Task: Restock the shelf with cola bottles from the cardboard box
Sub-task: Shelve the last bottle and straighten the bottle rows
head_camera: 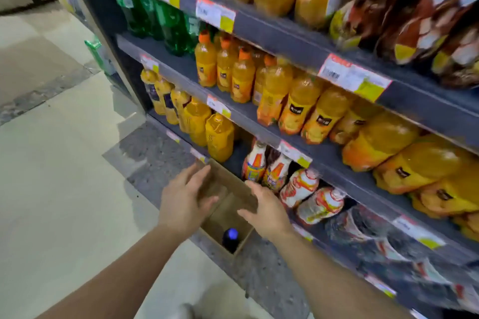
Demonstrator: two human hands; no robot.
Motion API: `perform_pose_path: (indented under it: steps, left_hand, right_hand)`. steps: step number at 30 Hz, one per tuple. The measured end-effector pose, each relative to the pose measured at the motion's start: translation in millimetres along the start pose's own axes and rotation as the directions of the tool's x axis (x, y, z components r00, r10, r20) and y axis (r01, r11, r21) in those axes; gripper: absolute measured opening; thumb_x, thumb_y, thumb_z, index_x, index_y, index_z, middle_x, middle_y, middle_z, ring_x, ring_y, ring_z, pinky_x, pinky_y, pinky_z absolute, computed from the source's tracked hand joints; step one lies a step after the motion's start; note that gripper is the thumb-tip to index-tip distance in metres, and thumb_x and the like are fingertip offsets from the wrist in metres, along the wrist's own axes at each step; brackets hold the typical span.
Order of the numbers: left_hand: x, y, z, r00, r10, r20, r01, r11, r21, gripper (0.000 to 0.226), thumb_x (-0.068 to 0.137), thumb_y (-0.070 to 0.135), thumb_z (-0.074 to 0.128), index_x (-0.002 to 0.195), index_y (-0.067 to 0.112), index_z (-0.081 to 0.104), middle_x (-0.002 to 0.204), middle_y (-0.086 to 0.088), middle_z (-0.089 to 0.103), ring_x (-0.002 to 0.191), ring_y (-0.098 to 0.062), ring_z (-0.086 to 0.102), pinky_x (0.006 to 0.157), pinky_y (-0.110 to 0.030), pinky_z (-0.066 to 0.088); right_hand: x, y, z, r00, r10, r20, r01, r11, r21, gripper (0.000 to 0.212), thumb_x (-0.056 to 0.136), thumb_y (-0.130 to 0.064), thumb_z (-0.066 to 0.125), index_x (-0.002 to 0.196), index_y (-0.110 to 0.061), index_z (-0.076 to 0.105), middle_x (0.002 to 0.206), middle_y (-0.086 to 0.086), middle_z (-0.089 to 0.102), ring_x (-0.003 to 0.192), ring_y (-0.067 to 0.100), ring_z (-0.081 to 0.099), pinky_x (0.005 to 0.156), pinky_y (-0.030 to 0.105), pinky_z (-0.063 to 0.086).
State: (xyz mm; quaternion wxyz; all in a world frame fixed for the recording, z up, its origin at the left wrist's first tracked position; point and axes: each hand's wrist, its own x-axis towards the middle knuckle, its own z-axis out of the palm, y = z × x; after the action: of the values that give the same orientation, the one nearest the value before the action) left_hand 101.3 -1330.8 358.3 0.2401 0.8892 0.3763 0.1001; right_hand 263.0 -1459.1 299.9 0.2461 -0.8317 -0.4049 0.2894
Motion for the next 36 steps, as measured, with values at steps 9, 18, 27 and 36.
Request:
perform_pose_path:
  steps: [9,18,27,36]
  left_hand:
    - [7,-90,163,0.994,-0.01,0.109,0.011,1.0,-0.011,0.071,0.079,0.035,0.073,0.142,0.021,0.043,0.147,-0.014,0.041,0.137,-0.03,0.037,0.111,-0.044,0.032]
    - [8,-134,221,0.987,-0.077,0.138,0.077,0.997,0.006,0.072,0.079,0.037,0.073,0.143,0.026,0.041,0.148,-0.009,0.041,0.136,-0.026,0.036,0.111,-0.045,0.033]
    - [10,-132,209,0.985,-0.096,0.14,0.099,0.995,-0.015,0.074,0.074,0.035,0.078,0.14,0.024,0.045,0.144,-0.011,0.045,0.131,-0.03,0.042,0.104,-0.049,0.04]
    - [27,-44,52,0.993,-0.076,0.091,0.079,0.996,-0.032,0.079,0.071,0.033,0.08,0.141,0.028,0.043,0.146,-0.009,0.042,0.127,-0.033,0.047,0.103,-0.047,0.041]
  right_hand:
    - [50,121,152,0.979,0.059,0.197,-0.05,0.997,-0.052,0.082,0.078,-0.034,0.075,0.146,-0.037,0.029,0.138,0.003,0.05,0.129,0.023,0.044,0.101,0.033,0.041]
    - [78,159,211,0.942,0.012,0.334,0.135,0.901,-0.413,0.06,0.073,-0.038,0.075,0.127,-0.025,0.05,0.121,0.002,0.056,0.121,0.027,0.045,0.115,0.044,0.013]
    - [83,132,184,0.99,-0.04,0.132,0.059,0.988,-0.141,0.038,0.069,-0.04,0.079,0.102,-0.027,0.066,0.113,-0.008,0.061,0.119,0.017,0.047,0.113,0.036,0.016]
    - [35,-12,16,1.0,-0.03,-0.007,0.031,0.968,0.248,0.038,0.071,-0.025,0.082,0.105,-0.016,0.067,0.109,0.004,0.065,0.101,0.022,0.059,0.091,0.039,0.047]
